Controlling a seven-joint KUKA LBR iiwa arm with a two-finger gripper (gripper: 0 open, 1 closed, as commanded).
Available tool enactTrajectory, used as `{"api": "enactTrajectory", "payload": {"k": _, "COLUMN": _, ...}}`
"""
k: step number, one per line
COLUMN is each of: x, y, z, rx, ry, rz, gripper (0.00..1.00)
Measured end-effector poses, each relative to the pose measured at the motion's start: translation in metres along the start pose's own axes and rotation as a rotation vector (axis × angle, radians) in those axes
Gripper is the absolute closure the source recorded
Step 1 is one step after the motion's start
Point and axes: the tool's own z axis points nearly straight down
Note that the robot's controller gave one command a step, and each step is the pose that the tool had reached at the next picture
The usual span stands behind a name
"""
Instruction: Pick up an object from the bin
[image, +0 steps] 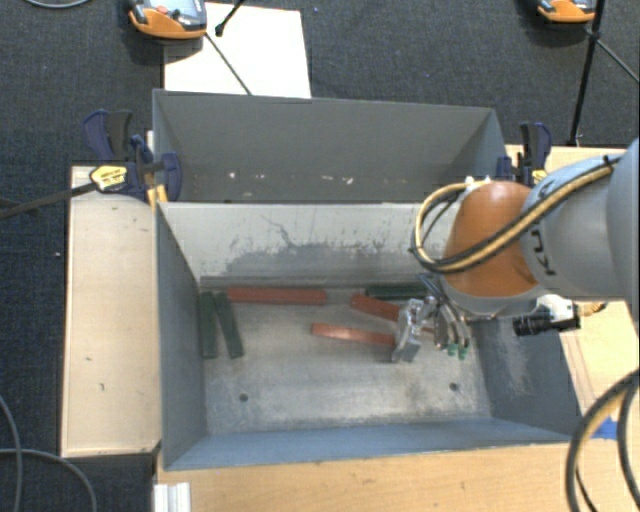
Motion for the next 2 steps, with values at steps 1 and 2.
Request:
{"api": "enactTrajectory", "payload": {"k": 1, "x": -0.015, "y": 0.011, "z": -0.053, "rx": 0.001, "ry": 0.005, "rz": 0.004, "gripper": 1.0}}
{"api": "enactTrajectory", "payload": {"k": 2, "x": -0.006, "y": -0.035, "z": -0.116, "rx": 0.0, "ry": 0.0, "rz": 0.033, "gripper": 0.0}}
